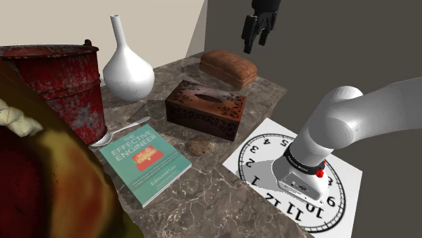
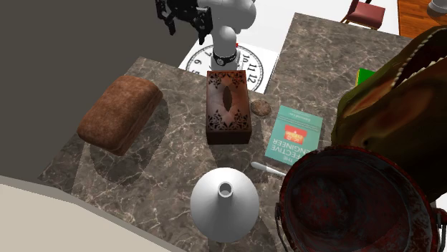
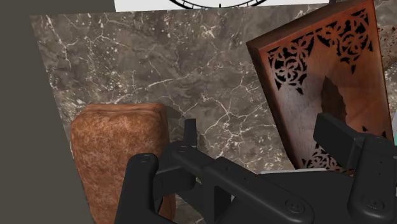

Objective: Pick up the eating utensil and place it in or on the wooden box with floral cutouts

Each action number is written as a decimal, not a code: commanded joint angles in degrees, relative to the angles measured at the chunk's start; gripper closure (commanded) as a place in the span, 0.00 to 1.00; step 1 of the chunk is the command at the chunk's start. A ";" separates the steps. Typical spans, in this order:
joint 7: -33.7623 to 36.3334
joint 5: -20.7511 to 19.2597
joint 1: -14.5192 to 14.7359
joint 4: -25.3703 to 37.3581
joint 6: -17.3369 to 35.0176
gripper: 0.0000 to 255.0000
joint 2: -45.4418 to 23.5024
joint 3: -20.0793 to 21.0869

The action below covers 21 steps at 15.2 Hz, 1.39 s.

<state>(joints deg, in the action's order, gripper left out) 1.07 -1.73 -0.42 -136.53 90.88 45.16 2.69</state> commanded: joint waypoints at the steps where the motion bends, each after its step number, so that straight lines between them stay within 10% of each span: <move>1: 0.00 0.00 0.00 0.00 0.00 0.00 0.00 0.00; 21: 65.00 20.08 -8.89 -0.39 20.77 0.00 -17.66 33.37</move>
<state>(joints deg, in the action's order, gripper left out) 62.32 18.20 -8.31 -138.08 110.35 29.57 34.30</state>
